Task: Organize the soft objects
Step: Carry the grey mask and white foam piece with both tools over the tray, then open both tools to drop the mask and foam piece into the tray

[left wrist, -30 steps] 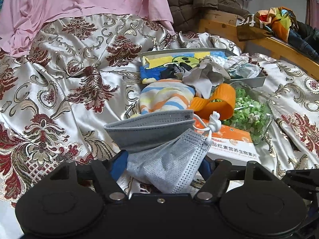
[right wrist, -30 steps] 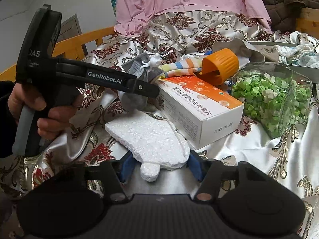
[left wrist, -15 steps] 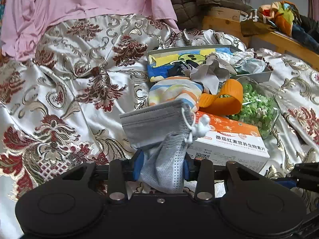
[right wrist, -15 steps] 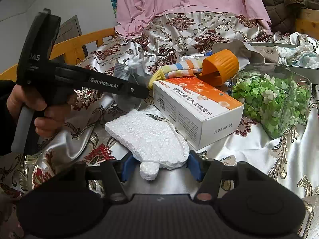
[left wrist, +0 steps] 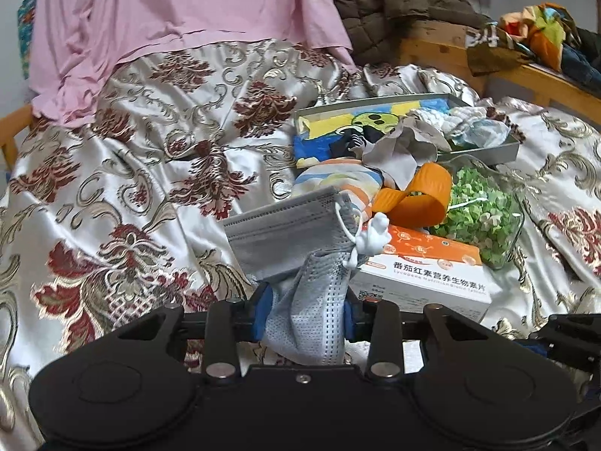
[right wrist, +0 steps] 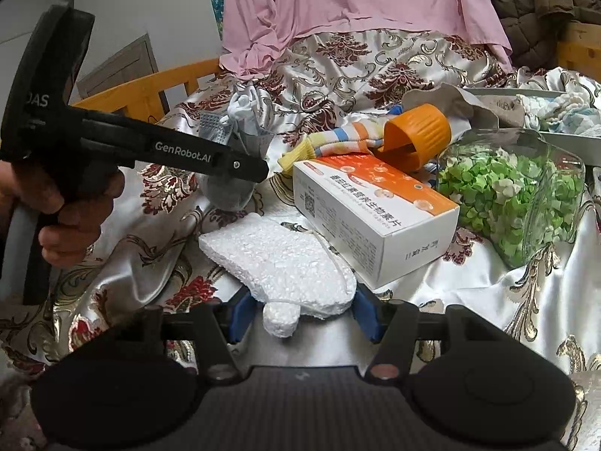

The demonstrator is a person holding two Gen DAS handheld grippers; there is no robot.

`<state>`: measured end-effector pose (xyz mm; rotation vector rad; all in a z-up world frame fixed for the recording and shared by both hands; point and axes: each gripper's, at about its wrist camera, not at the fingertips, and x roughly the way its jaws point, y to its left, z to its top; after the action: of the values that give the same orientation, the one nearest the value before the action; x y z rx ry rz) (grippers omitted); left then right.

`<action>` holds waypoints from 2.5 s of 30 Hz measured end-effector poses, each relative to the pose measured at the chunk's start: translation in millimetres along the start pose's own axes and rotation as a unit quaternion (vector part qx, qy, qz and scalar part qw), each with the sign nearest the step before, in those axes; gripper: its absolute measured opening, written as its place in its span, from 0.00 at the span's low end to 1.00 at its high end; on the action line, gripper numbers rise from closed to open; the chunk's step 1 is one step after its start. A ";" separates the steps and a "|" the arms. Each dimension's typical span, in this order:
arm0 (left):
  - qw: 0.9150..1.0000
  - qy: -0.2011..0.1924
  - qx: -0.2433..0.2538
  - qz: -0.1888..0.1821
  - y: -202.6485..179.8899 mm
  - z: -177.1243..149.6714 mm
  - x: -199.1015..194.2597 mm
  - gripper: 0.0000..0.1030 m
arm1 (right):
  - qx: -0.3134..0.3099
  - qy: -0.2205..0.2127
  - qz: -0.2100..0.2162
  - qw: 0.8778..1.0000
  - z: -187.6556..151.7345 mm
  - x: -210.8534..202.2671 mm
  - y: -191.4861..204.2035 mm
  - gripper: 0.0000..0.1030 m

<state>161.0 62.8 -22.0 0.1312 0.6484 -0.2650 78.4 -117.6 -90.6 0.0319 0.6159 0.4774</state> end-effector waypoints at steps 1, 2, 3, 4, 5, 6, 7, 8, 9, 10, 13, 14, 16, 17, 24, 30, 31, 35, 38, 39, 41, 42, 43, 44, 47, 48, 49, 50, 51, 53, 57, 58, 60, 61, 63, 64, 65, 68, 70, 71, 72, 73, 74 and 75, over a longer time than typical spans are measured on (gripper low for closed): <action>1.000 -0.002 -0.002 0.002 -1.2 0.2 -3.4 0.38 | 0.002 -0.002 0.001 1.000 0.1 -1.3 0.0 0.59; 1.000 -0.005 -0.003 0.007 -2.8 0.6 -6.9 0.38 | 0.003 -0.003 0.001 1.000 -0.1 -2.8 -0.1 0.59; 1.000 -0.006 -0.004 0.009 -4.4 0.3 -10.0 0.38 | 0.003 -0.006 0.000 1.000 0.0 -4.6 0.0 0.59; 1.000 -0.007 -0.004 0.009 -6.3 0.8 -14.1 0.38 | 0.003 -0.008 -0.001 1.000 0.1 -6.4 0.3 0.59; 1.000 -0.010 -0.004 0.010 -7.8 1.1 -17.7 0.38 | 0.002 -0.011 -0.002 1.000 0.4 -8.8 0.8 0.59; 1.000 -0.013 -0.004 0.012 -9.1 1.7 -21.8 0.38 | 0.002 -0.014 -0.002 1.000 1.2 -11.3 1.3 0.59; 1.000 -0.016 -0.004 0.014 -11.1 2.5 -26.3 0.38 | 0.002 -0.018 -0.002 1.000 2.3 -14.2 0.9 0.59; 1.000 -0.018 -0.005 0.016 -12.6 3.2 -30.5 0.38 | 0.003 -0.024 -0.002 1.000 3.6 -18.2 1.1 0.59; 1.000 -0.021 -0.007 0.018 -14.3 4.2 -34.6 0.38 | 0.004 -0.029 -0.003 1.000 4.6 -22.0 1.1 0.59; 0.999 -0.024 -0.010 0.019 -16.1 5.2 -38.1 0.38 | 0.005 -0.034 -0.004 0.999 5.5 -26.0 0.7 0.59; 0.999 -0.034 -0.018 0.022 -20.9 8.4 -50.0 0.38 | 0.010 -0.053 -0.008 0.999 9.7 -38.6 -2.2 0.59; 0.999 -0.037 -0.019 0.022 -22.7 10.3 -53.1 0.38 | 0.013 -0.059 -0.010 0.998 10.7 -42.7 -3.3 0.59; 0.999 -0.043 -0.022 0.023 -26.6 14.1 -59.2 0.38 | 0.019 -0.071 -0.013 0.997 13.7 -51.0 -6.7 0.59; 0.998 -0.047 -0.023 0.023 -29.0 16.4 -62.1 0.38 | 0.022 -0.077 -0.016 0.997 15.4 -55.1 -8.4 0.59; 0.997 -0.070 -0.020 0.020 -46.2 42.2 -67.0 0.38 | 0.037 -0.124 -0.046 0.991 30.7 -78.8 -27.8 0.59; 0.995 -0.086 -0.041 0.009 -55.3 82.3 -47.1 0.38 | 0.050 -0.155 -0.069 0.984 62.2 -85.9 -58.1 0.59; 0.995 -0.089 -0.042 0.008 -57.0 90.3 -41.2 0.38 | 0.051 -0.161 -0.075 0.983 69.7 -86.5 -65.8 0.59; 0.994 -0.097 -0.051 0.003 -61.2 130.0 -9.1 0.38 | 0.037 -0.175 -0.097 0.979 104.7 -80.6 -99.0 0.59; 0.993 -0.099 -0.056 0.004 -62.8 160.1 24.3 0.38 | 0.027 -0.180 -0.116 0.976 139.6 -67.8 -132.2 0.59; 0.993 -0.100 -0.055 0.005 -62.8 168.4 35.7 0.38 | 0.025 -0.179 -0.120 0.976 150.4 -61.2 -143.1 0.59; 0.994 -0.101 -0.050 0.006 -63.9 185.5 61.8 0.38 | 0.022 -0.175 -0.127 0.976 168.7 -47.8 -161.1 0.59; 0.994 -0.101 -0.048 0.006 -64.0 193.7 76.0 0.38 | 0.020 -0.171 -0.131 0.976 178.5 -39.4 -171.7 0.59; 0.994 -0.100 -0.049 0.004 -63.4 200.2 88.2 0.38 | 0.020 -0.167 -0.135 0.976 188.0 -30.4 -182.0 0.59; 0.994 -0.098 -0.052 0.003 -62.5 207.2 103.6 0.38 | 0.021 -0.165 -0.135 0.977 194.2 -22.5 -189.7 0.59; 0.994 -0.088 -0.064 0.000 -57.7 221.2 144.7 0.38 | 0.020 -0.151 -0.138 0.979 215.7 7.3 -214.6 0.59; 0.994 -0.085 -0.065 0.001 -56.3 224.2 157.3 0.38 | 0.020 -0.146 -0.140 0.979 221.1 17.6 -221.7 0.59; 0.995 -0.081 -0.066 0.003 -55.5 226.1 169.9 0.38 | 0.021 -0.139 -0.142 0.980 225.6 28.0 -228.0 0.59; 0.995 -0.077 -0.067 0.003 -54.9 226.8 180.2 0.38 | 0.022 -0.133 -0.142 0.981 228.7 36.6 -232.6 0.59; 0.995 -0.072 -0.068 0.004 -54.2 227.9 191.7 0.38 | 0.022 -0.125 -0.143 0.982 233.5 49.4 -238.2 0.59; 0.996 -0.058 -0.070 0.005 -53.0 229.5 212.6 0.38 | 0.020 -0.105 -0.144 0.984 239.9 71.5 -245.1 0.59; 0.997 -0.032 -0.066 0.006 -52.9 228.8 243.8 0.38 | 0.019 -0.072 -0.155 0.985 247.2 107.4 -252.1 0.59; 0.997 -0.025 -0.066 0.003 -52.3 227.3 249.1 0.38 | 0.021 -0.065 -0.157 0.985 247.8 114.2 -253.8 0.59; 0.998 -0.014 -0.059 0.000 -52.7 224.2 259.4 0.38 | 0.029 -0.051 -0.159 0.985 248.0 124.7 -258.4 0.59; 0.998 -0.011 -0.055 0.001 -53.3 222.5 262.9 0.38 | 0.033 -0.046 -0.162 0.985 247.2 128.7 -260.2 0.59; 0.999 -0.005 -0.052 0.002 -53.5 219.6 268.4 0.38 | 0.037 -0.035 -0.167 0.985 245.1 136.8 -264.5 0.59; 0.999 -0.002 -0.054 0.002 -53.0 218.3 270.5 0.38 | 0.037 -0.031 -0.170 0.984 243.3 139.4 -266.0 0.59; 0.998 0.000 -0.057 0.002 -52.3 216.6 272.5 0.38 | 0.036 -0.028 -0.171 0.984 241.8 141.4 -267.4 0.59; 0.998 0.003 -0.058 0.003 -52.7 213.1 275.4 0.38 | 0.041 -0.017 -0.177 0.983 237.8 146.3 -270.7 0.59; 0.998 0.006 -0.061 0.001 -53.5 211.3 276.2 0.38 | 0.049 -0.013 -0.183 0.982 235.3 147.6 -272.9 0.59; 0.998 0.007 -0.061 0.001 -53.6 210.4 276.5 0.38 | 0.051 -0.013 -0.183 0.982 235.3 148.5 -273.9 0.59; 0.998 0.008 -0.060 0.002 -54.3 209.7 276.6 0.39 | 0.052 -0.011 -0.182 0.982 234.4 149.2 -274.6 0.59; 0.998 0.010 -0.059 0.004 -54.6 209.3 277.1 0.39 | 0.053 -0.009 -0.183 0.982 234.4 149.8 -275.3 0.59; 0.998 0.011 -0.059 0.004 -54.8 209.0 277.5 0.39 | 0.054 -0.006 -0.184 0.981 233.8 150.2 -275.7 0.59; 0.998 0.012 -0.060 0.004 -54.7 208.9 277.6 0.39 | 0.055 -0.004 -0.183 0.982 233.6 150.5 -276.4 0.59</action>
<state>478.5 -88.1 -28.8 0.0222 0.6857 -0.2156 433.3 -271.8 -28.2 0.0239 0.6230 0.0867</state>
